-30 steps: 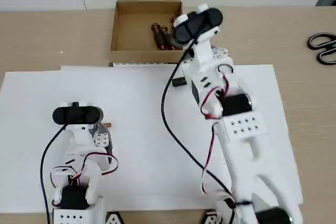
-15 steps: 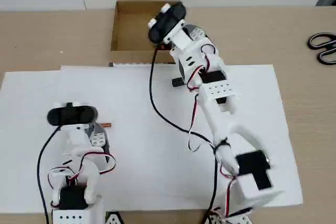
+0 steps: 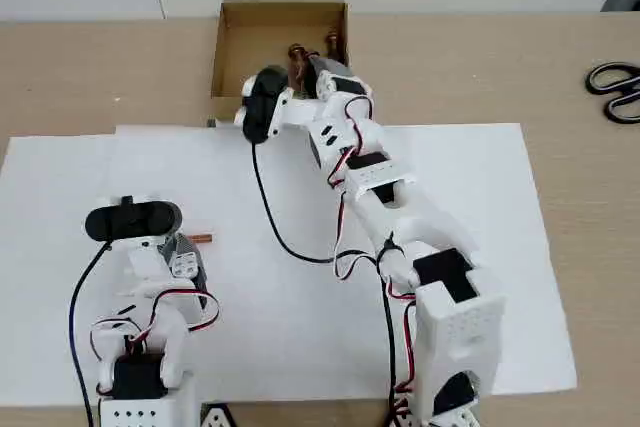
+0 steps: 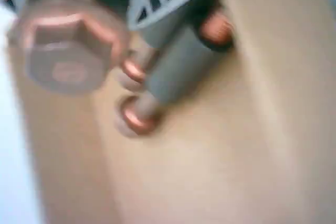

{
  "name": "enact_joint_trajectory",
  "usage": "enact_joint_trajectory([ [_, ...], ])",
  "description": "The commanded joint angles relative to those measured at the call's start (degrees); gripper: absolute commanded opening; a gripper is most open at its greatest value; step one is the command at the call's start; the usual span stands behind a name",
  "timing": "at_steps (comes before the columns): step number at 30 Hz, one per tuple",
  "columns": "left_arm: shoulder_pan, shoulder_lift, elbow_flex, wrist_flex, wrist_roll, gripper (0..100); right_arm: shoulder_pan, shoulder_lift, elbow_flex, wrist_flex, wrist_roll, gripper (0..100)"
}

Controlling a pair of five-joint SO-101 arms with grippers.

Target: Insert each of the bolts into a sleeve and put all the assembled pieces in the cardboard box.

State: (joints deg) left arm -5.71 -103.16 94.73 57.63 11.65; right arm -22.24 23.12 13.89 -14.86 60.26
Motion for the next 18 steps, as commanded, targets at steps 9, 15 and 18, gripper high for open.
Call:
enact_joint_trajectory([
  [9,-0.26,-0.62,-0.40,-0.53,0.44,1,0.13,0.57,-4.40,-2.33,1.85,22.0],
  [15,-0.26,-0.62,-0.40,-0.53,0.53,1,0.13,0.40,-6.51,-2.77,1.93,17.3],
  [18,-0.26,-0.62,-0.40,-0.53,0.53,1,-0.13,-0.40,-7.74,-2.77,1.93,12.2],
])
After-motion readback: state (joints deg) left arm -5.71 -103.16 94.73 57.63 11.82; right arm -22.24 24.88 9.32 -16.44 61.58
